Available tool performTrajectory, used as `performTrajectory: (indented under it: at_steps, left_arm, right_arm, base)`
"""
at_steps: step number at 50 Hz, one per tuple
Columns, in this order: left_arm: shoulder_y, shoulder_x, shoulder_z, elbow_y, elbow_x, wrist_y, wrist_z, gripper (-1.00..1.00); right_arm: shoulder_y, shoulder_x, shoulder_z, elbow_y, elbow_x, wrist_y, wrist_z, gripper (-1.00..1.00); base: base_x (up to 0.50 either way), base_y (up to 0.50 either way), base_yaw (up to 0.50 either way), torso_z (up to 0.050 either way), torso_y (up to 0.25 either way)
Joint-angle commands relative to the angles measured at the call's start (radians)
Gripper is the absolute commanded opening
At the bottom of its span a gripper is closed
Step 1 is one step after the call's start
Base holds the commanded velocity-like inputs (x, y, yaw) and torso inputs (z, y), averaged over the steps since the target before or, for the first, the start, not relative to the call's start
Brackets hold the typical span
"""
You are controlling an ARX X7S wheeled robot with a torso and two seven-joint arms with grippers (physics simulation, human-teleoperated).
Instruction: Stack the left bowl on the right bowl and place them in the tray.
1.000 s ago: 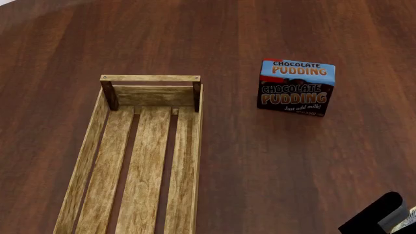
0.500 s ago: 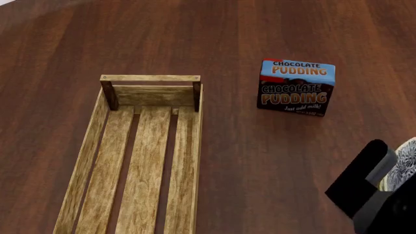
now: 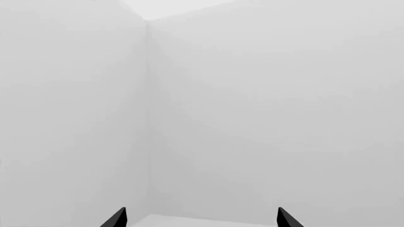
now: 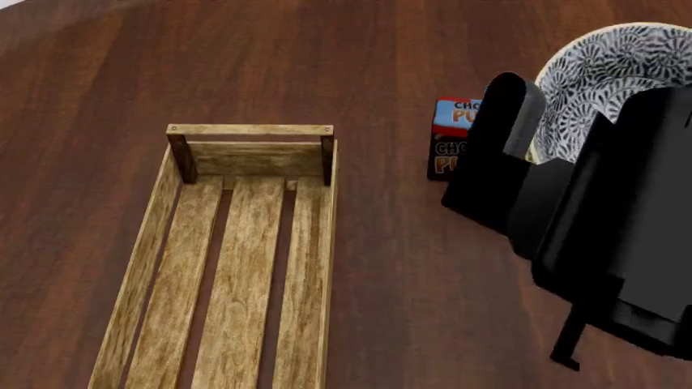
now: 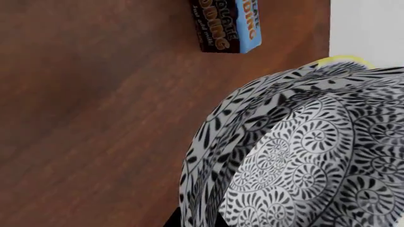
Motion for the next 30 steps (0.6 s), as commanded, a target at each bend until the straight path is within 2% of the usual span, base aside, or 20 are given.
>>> performTrajectory:
  at_steps: [1, 6, 15, 25, 30]
  left_arm:
    - [-0.003, -0.003, -0.011, 0.024, -0.008, -0.019, -0.023, 1.0]
    - [0.011, -0.003, -0.002, 0.017, 0.008, 0.0, -0.022, 1.0]
    - [-0.034, 0.002, -0.053, 0.021, -0.066, -0.051, 0.021, 1.0]
    - [-0.055, -0.001, -0.074, 0.025, -0.1, -0.074, 0.032, 1.0]
    - [-0.097, 0.053, -0.086, 0.023, -0.124, -0.136, 0.059, 1.0]
  right_arm:
    - [0.176, -0.099, -0.116, -0.003, -0.283, -0.124, -0.284, -1.0]
    - [0.189, -0.137, -0.152, 0.034, -0.405, -0.282, -0.386, -1.0]
    - [0.149, -0.243, -0.165, 0.219, -0.566, -0.562, -0.554, -1.0]
    - [0.095, -0.37, -0.121, 0.395, -0.603, -0.709, -0.66, -1.0]
    - [0.067, -0.435, -0.099, 0.477, -0.62, -0.793, -0.717, -1.0]
  base:
    - [0.0, 0.0, 0.0, 0.0, 0.0]
    - [0.0, 0.0, 0.0, 0.0, 0.0]
    - [0.0, 0.0, 0.0, 0.0, 0.001]
    - [0.0, 0.0, 0.0, 0.0, 0.001]
    - [0.0, 0.0, 0.0, 0.0, 0.0]
